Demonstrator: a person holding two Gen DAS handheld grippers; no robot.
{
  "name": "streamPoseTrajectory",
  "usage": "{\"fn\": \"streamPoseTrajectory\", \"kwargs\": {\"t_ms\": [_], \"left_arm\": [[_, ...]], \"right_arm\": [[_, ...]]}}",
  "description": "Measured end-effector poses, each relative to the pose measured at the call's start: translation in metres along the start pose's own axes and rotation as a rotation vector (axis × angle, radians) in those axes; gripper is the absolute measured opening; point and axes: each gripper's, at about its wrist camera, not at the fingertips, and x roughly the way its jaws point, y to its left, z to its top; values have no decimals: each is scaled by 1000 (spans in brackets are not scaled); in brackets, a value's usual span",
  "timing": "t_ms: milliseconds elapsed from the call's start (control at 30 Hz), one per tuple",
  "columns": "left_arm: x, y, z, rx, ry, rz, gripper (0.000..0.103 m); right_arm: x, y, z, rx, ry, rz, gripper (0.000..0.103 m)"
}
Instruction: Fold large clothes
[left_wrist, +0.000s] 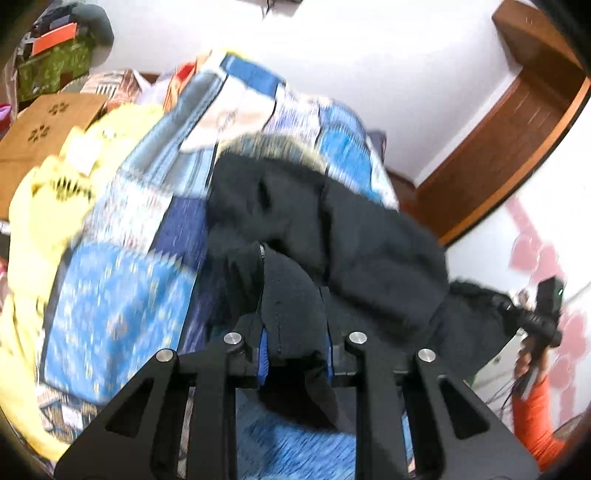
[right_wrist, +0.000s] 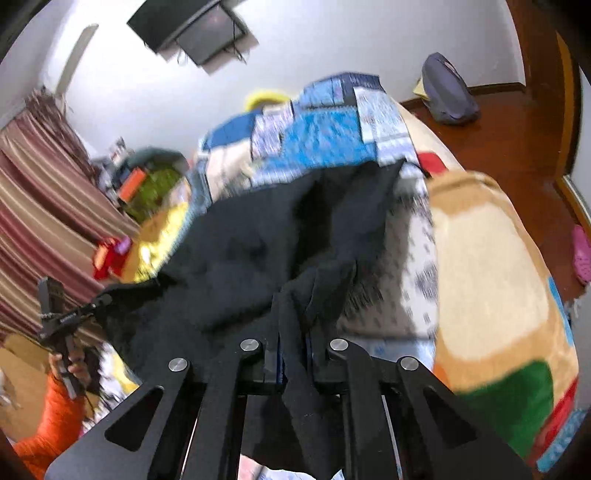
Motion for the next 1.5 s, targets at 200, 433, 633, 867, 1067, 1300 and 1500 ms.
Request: {"fn": "streamPoseTrajectory", "kwargs": {"t_ms": [200, 433, 633, 867, 1067, 1300, 1500], "left_arm": [[14, -2, 71, -115, -80, -42, 20], [57, 37, 120, -240, -117, 24, 19], [142, 85, 145, -308, -60, 107, 19], [228, 105, 147, -219, 58, 223, 23], [244, 102, 146, -100, 88, 385, 58], [198, 91, 143, -66, 72, 385, 62], [138, 49, 147, 26, 28, 316, 62]], "right_arm": [[18, 7, 53, -9, -53, -28, 6], [58, -33, 108, 149, -76, -47, 6], [113, -75, 130, 238, -24, -80, 6], [167, -91, 141, 153, 85, -113, 6], [163, -105, 152, 102, 293, -88, 9], [111, -102, 150, 123, 316, -55, 13], [100, -90, 155, 188, 286, -95, 13]]}}
